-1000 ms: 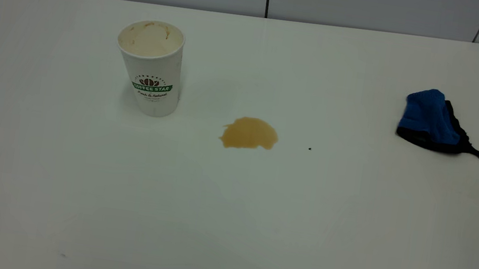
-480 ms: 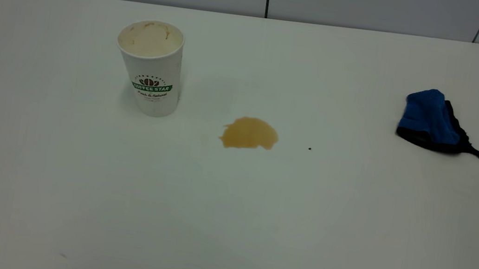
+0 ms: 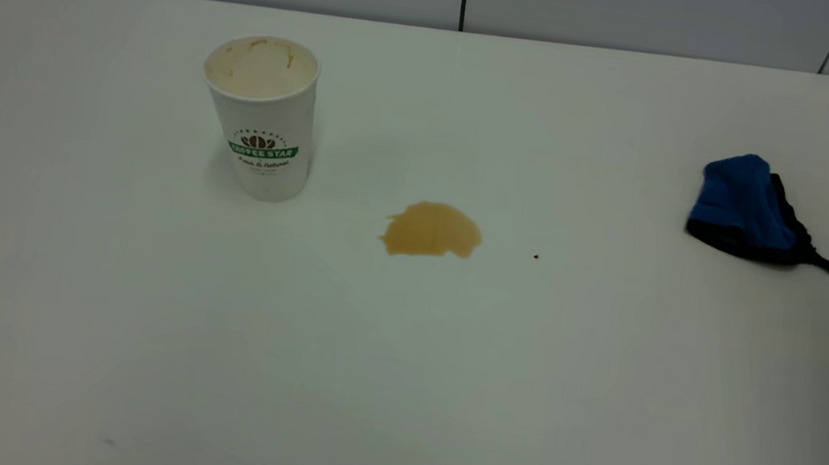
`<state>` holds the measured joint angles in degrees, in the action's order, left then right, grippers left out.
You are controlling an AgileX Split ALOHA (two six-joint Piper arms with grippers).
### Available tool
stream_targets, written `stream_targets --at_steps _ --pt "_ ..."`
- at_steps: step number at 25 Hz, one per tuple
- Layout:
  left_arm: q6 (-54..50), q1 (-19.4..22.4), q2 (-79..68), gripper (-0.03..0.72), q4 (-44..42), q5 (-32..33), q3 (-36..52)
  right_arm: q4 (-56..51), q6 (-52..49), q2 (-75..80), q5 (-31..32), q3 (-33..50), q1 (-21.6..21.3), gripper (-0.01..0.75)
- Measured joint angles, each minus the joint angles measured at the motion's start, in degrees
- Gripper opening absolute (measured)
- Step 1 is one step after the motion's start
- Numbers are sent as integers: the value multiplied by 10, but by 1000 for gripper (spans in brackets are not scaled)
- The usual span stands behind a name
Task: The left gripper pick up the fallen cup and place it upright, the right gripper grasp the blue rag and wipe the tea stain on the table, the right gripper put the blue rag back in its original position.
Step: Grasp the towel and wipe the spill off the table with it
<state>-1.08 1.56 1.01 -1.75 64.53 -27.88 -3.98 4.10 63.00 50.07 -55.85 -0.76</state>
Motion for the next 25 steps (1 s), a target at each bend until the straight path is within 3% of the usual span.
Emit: stream_targets --at_steps 4,10,18,25 --pt "0 0 0 416 0 0 0 -14 21 181 1 -103 0 606" --pt "0 0 0 416 0 0 0 -38 63 455 48 -291 0 723" --pt "0 0 0 416 0 0 0 -54 63 713 157 -544 0 730" --pt "1 0 0 416 0 0 0 -32 44 827 179 -654 0 730"
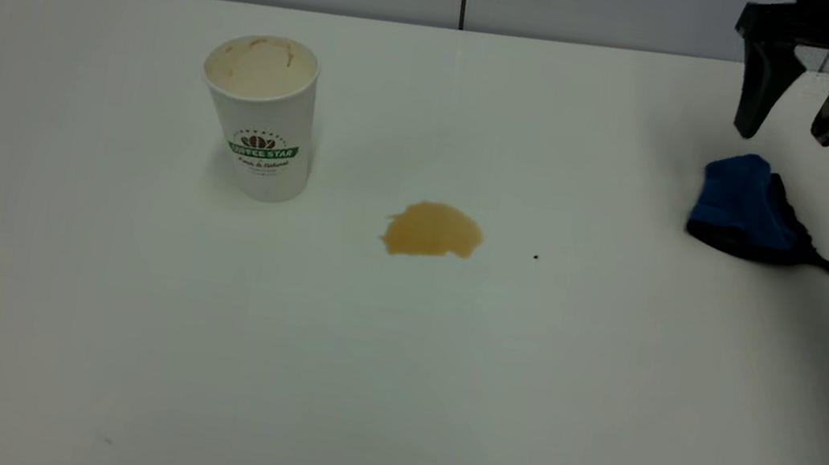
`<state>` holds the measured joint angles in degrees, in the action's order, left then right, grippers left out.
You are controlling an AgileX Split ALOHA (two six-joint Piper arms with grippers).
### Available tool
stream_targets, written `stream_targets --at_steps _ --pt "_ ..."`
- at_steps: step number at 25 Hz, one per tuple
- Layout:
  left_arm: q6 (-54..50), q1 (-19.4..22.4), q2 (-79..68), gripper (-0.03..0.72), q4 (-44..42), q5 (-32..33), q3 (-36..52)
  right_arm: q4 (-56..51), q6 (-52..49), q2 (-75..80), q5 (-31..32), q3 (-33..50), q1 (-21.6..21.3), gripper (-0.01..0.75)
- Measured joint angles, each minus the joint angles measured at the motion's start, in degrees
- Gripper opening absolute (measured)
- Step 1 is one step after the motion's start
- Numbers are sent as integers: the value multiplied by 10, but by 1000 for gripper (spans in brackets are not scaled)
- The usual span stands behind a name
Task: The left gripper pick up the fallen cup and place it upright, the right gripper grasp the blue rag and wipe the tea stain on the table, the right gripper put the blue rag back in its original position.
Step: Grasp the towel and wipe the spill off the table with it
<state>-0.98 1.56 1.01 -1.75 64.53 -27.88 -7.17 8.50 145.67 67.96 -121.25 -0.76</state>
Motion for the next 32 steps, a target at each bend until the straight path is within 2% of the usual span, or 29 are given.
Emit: stream_targets --at_steps 12,18,22,25,28,30,32 --pt "0 0 0 416 0 0 0 40 0 71 -126 -10 0 708" --pt "0 0 0 416 0 0 0 64 -10 103 -159 -10 0 652" --pt "0 0 0 416 0 0 0 63 -10 112 -163 -12 0 535" --pt "0 0 0 416 0 0 0 40 -10 112 -164 -13 -1 362" --pt "0 0 0 416 0 0 0 -1 -13 112 -164 -14 -3 143" --pt "0 0 0 416 0 0 0 -29 -13 113 -163 -15 -3 85" --pt "0 0 0 416 0 0 0 -50 -13 114 -160 -15 -1 85"
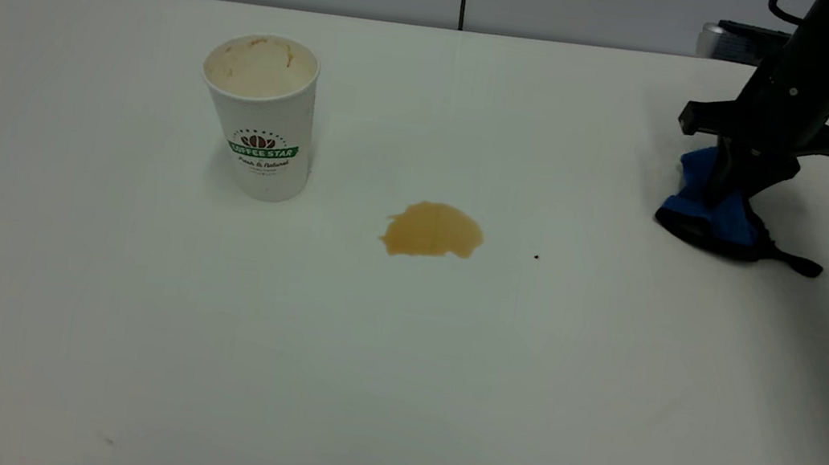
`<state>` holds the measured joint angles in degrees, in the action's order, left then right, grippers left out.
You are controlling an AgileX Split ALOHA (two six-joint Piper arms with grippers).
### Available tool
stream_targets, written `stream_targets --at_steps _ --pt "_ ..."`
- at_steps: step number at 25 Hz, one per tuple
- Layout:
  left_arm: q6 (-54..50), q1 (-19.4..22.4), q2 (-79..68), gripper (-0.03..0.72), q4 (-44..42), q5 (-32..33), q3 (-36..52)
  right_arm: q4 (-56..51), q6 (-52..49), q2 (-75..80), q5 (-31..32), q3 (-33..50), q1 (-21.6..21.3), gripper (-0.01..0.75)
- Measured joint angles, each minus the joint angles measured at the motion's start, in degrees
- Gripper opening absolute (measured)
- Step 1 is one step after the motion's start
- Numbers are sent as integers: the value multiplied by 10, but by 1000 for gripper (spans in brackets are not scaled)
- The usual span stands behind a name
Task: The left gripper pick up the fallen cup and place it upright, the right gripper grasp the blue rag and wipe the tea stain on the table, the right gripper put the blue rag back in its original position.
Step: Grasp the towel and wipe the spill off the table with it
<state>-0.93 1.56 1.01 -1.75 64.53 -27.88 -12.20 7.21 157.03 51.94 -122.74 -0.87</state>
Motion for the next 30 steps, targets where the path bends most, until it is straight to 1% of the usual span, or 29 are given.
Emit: stream_targets --at_steps 3,4,8,13,19,22,25,27,30 --pt "0 0 0 416 0 0 0 -1 1 0 7 0 15 85" --pt "0 0 0 416 0 0 0 4 1 0 10 0 26 85" --pt "0 0 0 416 0 0 0 30 1 0 19 -2 90 85" --pt "0 0 0 416 0 0 0 30 4 0 17 -3 174 85" --pt "0 0 0 416 0 0 0 30 -3 1 4 -4 252 85" --pt "0 0 0 416 0 0 0 30 -18 2 -12 -4 287 85" --pt "0 0 0 416 0 0 0 29 -35 2 -44 -4 313 85" --pt "0 0 0 416 0 0 0 27 -44 3 -76 -4 321 85" --pt "0 0 0 416 0 0 0 27 -55 6 -123 -4 319 85"
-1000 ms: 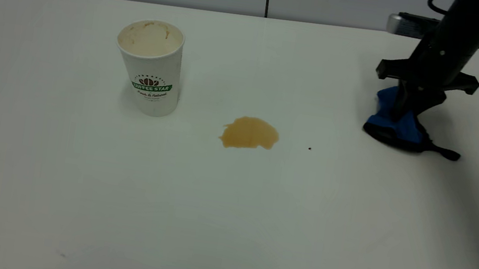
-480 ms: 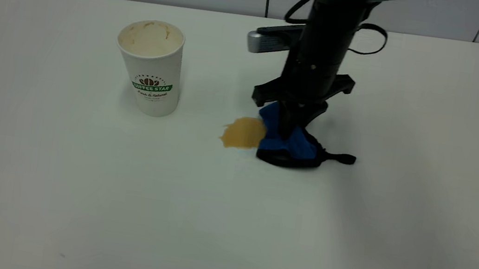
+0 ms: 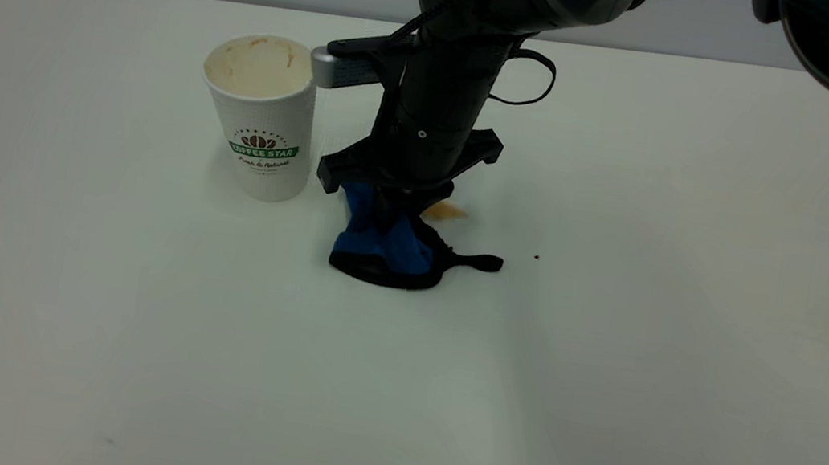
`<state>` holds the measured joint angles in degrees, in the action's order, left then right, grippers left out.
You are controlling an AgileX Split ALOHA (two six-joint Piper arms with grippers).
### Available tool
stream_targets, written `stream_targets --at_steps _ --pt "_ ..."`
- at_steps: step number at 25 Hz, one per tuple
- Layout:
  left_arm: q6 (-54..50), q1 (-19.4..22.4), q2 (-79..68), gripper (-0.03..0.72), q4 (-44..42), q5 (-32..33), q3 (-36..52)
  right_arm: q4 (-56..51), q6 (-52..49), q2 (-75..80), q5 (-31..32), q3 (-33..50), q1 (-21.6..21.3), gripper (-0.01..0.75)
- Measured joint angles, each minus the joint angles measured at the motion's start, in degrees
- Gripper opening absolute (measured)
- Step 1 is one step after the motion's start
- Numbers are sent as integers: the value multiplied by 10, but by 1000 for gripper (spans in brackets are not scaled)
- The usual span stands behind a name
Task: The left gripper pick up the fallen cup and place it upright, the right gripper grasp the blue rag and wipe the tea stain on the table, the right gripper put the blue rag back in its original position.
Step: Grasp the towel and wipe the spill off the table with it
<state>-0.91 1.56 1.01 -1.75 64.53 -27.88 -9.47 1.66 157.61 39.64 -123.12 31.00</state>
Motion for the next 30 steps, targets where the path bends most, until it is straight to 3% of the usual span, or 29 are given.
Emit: stream_targets --at_steps 7,14,20,25,30 --pt "0 0 0 416 0 0 0 46 -51 4 -37 0 -49 85" --pt "0 0 0 416 0 0 0 76 -87 1 50 -3 -108 85" --pt "0 0 0 416 0 0 0 62 -69 0 82 -3 -71 85" --pt "0 0 0 416 0 0 0 40 -66 2 15 -3 -17 85" --pt "0 0 0 416 0 0 0 11 -65 5 -39 -3 -10 85"
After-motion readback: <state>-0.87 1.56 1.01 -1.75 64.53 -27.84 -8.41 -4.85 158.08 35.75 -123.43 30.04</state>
